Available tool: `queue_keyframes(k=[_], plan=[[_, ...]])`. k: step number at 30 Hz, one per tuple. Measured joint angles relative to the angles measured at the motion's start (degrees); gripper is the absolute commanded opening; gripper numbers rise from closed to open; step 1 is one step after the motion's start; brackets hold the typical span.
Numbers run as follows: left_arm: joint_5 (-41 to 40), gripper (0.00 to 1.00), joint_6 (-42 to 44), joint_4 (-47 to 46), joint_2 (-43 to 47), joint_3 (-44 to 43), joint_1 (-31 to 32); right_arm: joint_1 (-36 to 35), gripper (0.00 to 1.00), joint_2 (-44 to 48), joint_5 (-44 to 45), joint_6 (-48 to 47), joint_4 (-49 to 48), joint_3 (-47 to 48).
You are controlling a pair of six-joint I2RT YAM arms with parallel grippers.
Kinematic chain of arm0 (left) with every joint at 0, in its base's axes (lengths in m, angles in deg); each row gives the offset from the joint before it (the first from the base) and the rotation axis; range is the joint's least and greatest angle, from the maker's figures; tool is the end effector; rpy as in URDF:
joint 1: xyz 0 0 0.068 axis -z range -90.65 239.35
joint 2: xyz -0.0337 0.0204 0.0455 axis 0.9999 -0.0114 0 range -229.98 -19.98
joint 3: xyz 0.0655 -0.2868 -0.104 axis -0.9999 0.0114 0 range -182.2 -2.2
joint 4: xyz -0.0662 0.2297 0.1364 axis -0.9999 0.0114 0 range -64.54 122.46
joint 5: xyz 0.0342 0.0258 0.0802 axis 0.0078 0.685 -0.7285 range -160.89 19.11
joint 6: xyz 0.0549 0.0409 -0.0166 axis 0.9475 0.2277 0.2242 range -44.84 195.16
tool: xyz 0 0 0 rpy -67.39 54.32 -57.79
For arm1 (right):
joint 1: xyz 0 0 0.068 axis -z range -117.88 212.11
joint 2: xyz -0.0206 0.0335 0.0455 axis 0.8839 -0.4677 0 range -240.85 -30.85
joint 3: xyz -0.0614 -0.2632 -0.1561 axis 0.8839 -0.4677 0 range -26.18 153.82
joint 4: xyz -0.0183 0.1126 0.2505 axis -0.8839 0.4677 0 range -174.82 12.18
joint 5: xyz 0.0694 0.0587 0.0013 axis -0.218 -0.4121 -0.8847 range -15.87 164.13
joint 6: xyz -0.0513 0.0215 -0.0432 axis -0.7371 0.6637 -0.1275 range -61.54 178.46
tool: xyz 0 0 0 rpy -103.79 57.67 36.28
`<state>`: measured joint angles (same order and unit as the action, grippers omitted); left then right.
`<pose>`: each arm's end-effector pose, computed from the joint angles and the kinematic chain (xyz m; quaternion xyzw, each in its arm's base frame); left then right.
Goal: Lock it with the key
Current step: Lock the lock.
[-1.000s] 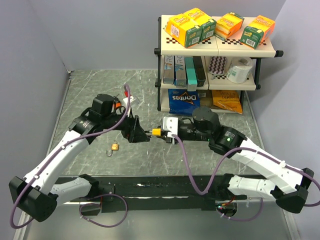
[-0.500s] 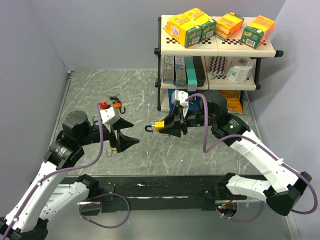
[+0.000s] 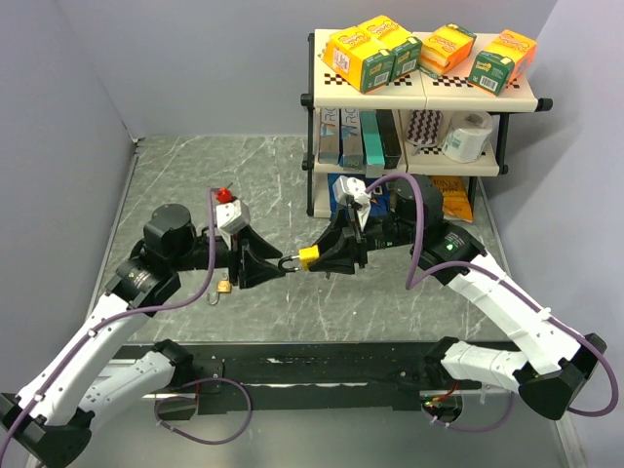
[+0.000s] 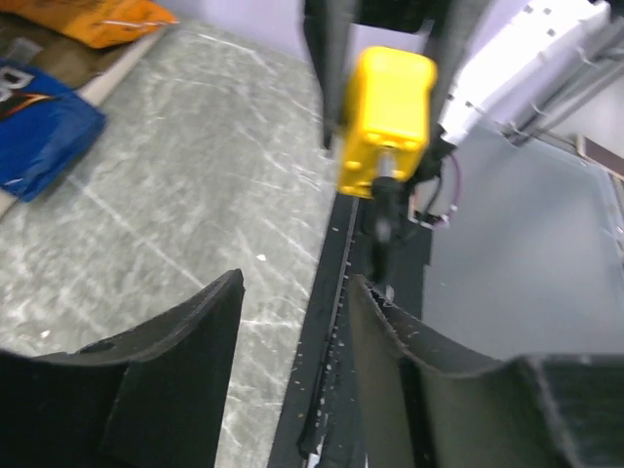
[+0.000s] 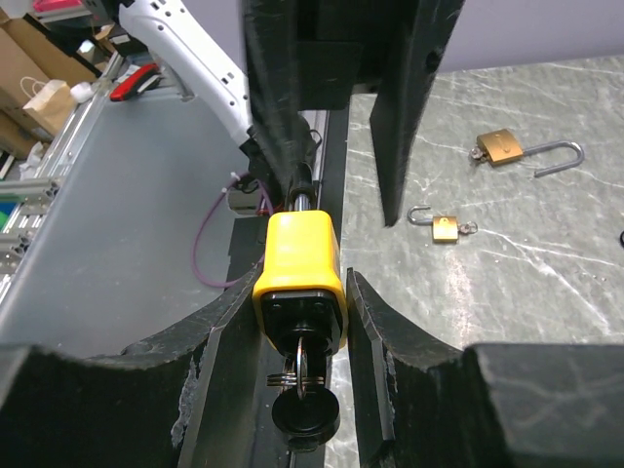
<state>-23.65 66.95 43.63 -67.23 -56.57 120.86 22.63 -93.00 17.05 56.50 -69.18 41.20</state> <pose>0.1268 -0.1273 0.4070 0.3923 0.6412 -0.4888 0.4428 0.1502 0.1864 0.4470 -0.5248 0.5231 0.5284 0.4143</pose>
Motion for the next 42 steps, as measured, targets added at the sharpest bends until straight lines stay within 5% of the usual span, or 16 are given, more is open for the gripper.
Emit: queue_keyframes(k=[16,30,35,42], plan=[[0.9,0.58,2.7,2.1,-0.5,0.0,3.5,0.0,0.00,0.0,0.0,-0.7,0.4,-0.2],[1.4,0.33,1.0,1.6,-4.0,-2.6,4.9,0.0,0.00,-0.8,-0.9,-2.5,3.0,-0.2],[1.7,0.02,0.9,1.6,-4.4,-3.0,5.4,0.1,0.00,-0.9,-0.3,-2.7,3.1,-0.2],[1.6,0.01,-1.0,1.7,-5.5,-3.5,5.8,0.4,0.00,-1.0,0.6,-2.8,3.2,-0.3]])
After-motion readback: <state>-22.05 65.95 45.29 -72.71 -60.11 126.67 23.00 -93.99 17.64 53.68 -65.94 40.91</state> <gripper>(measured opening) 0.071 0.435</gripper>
